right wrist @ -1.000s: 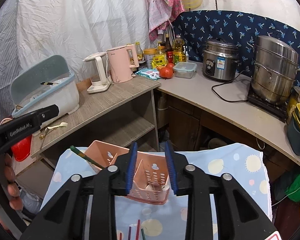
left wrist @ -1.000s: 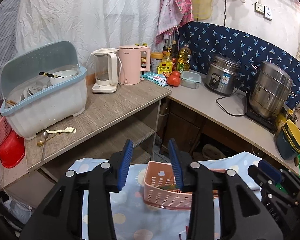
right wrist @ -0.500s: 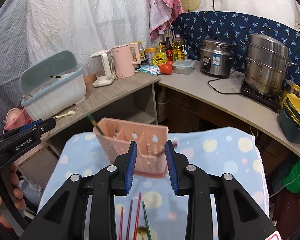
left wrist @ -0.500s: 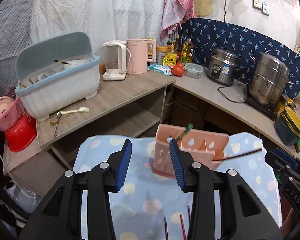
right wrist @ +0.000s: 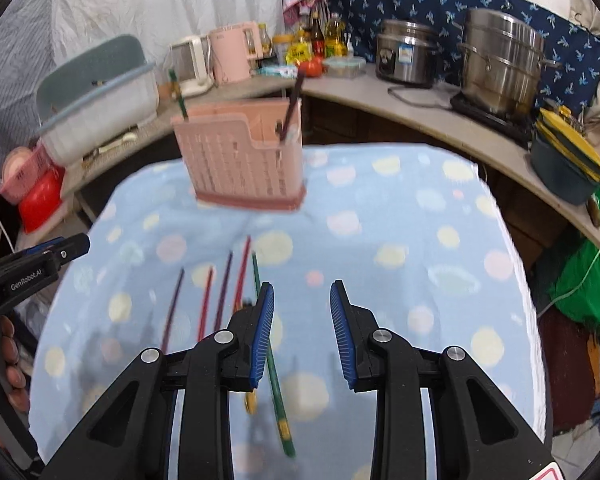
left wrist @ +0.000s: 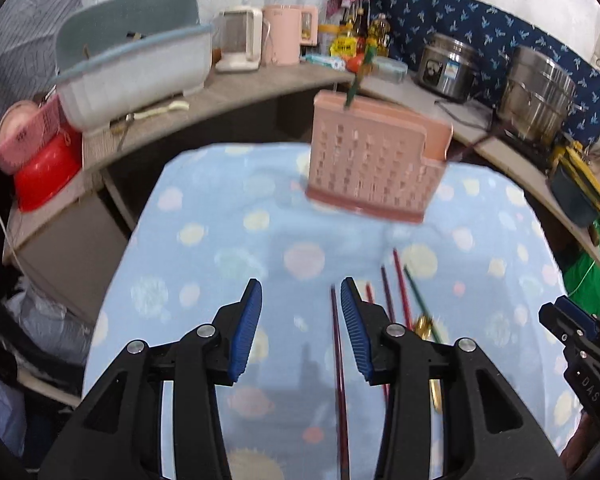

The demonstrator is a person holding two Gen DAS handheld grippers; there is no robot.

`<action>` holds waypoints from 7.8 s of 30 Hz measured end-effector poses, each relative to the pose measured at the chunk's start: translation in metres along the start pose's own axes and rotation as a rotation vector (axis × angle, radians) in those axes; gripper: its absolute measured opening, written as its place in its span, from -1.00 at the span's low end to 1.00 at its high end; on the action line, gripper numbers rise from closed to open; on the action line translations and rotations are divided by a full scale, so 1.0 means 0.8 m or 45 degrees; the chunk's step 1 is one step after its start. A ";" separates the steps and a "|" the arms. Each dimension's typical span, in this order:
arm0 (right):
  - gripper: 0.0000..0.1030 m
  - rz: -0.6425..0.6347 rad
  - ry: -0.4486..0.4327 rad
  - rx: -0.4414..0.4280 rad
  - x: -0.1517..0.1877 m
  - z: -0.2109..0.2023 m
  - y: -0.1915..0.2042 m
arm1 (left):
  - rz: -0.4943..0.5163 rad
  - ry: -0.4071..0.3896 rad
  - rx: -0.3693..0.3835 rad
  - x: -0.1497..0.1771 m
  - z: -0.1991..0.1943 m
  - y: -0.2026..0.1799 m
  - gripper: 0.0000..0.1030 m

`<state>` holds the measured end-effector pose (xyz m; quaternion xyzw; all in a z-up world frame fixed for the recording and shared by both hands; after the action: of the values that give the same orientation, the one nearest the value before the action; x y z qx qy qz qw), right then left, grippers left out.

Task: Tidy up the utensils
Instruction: 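Lower both grippers toward the remaining chopsticks and gold spoon on the cloth, then grasp the green chopstick with the right gripper while the left grasps a dark-red chopstick, then lift both held chopsticks up toward the pink holder, then insert both chopsticks into the pink holder and open both grippers, then lower both grippers back toward the red chopsticks on the cloth, then grasp a red chopstick with the right gripper while the left grasps a dark-red chopstick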

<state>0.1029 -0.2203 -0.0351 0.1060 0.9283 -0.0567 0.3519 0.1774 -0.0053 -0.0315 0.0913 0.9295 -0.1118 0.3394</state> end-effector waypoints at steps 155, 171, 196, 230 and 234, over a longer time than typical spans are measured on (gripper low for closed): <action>-0.43 -0.015 -0.282 -0.084 -0.130 -0.024 0.026 | 0.073 -0.372 -0.031 -0.156 -0.049 -0.035 0.04; -0.48 -0.111 0.069 -0.126 0.091 0.004 0.050 | -0.040 -0.011 -0.085 0.060 -0.002 -0.009 0.03; -0.76 -0.172 0.197 -0.134 0.139 0.066 0.092 | -0.019 0.189 -0.129 0.173 0.011 0.006 0.04; -0.86 -0.043 0.197 -0.135 0.164 0.027 0.033 | 0.108 0.266 0.113 0.200 0.037 -0.085 0.03; -0.86 -0.036 0.201 -0.134 0.164 0.027 0.030 | 0.136 0.253 0.096 0.202 0.039 -0.088 0.03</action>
<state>0.0267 -0.1801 -0.1397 0.0785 0.9562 -0.0042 0.2820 0.0574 -0.0661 -0.1498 0.1638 0.9476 -0.1188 0.2474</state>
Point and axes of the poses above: each gripper's, at about its wrist camera, not at the fingertips, and z roughly the way its jaws point, y to its left, x to its underside, the point moved 3 cm from there along z, roughly the way its jaws point, and after that the axes turned 5 degrees about x, right-handed, at the moved point
